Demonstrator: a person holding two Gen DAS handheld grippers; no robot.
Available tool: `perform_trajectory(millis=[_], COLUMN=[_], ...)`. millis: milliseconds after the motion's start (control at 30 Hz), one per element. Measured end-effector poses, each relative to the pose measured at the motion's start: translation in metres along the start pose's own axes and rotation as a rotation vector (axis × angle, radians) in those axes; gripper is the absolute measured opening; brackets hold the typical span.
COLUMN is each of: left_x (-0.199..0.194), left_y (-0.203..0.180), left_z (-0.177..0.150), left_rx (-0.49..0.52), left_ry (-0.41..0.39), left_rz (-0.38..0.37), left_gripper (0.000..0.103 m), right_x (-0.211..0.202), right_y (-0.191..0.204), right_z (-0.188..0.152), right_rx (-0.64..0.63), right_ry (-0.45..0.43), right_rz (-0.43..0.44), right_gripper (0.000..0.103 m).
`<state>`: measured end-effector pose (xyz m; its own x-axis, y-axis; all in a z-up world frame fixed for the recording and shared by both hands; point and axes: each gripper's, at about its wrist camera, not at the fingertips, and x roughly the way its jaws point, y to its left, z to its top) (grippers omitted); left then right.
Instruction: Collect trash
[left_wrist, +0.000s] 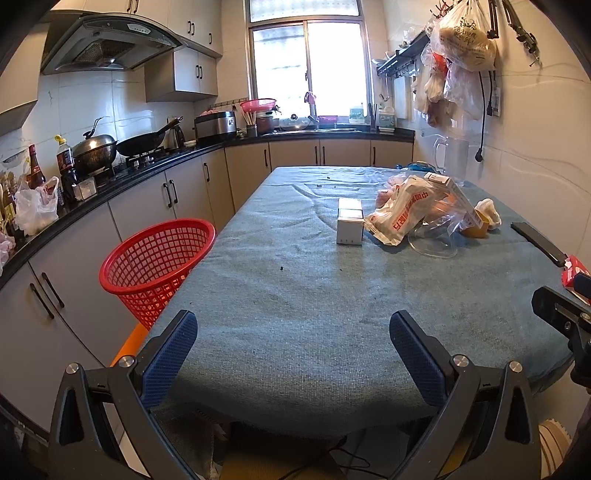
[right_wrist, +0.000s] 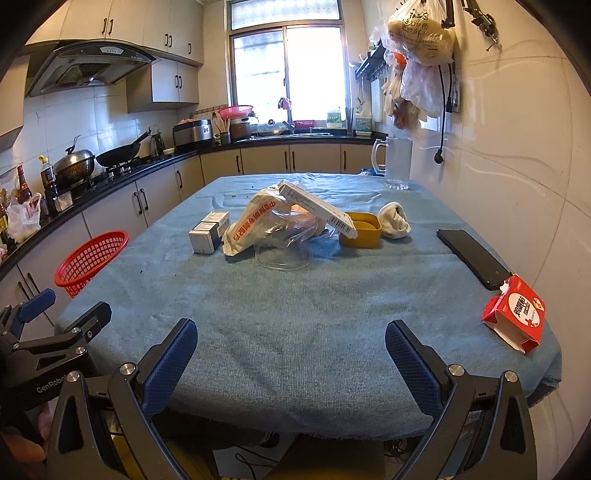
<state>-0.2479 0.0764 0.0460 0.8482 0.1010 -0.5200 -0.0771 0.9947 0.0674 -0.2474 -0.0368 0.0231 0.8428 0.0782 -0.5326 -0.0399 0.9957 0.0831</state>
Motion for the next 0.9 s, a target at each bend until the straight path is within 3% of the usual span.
perform_trajectory(millis=[700, 900], left_x=[0.005, 0.016], left_y=[-0.003, 0.002], left_z=[-0.001, 0.024], left_rx=[0.019, 0.022], left_ry=[0.015, 0.013], left_rz=[-0.012, -0.065], left_gripper=[0.103, 0.103], right_x=[0.011, 0.016], right_y=[-0.009, -0.027], right_z=[0.001, 0.018], right_rx=[0.020, 0.023], right_ry=[0.029, 0.027], right_rz=[0.006, 0.003], right_gripper=[0.103, 0.103])
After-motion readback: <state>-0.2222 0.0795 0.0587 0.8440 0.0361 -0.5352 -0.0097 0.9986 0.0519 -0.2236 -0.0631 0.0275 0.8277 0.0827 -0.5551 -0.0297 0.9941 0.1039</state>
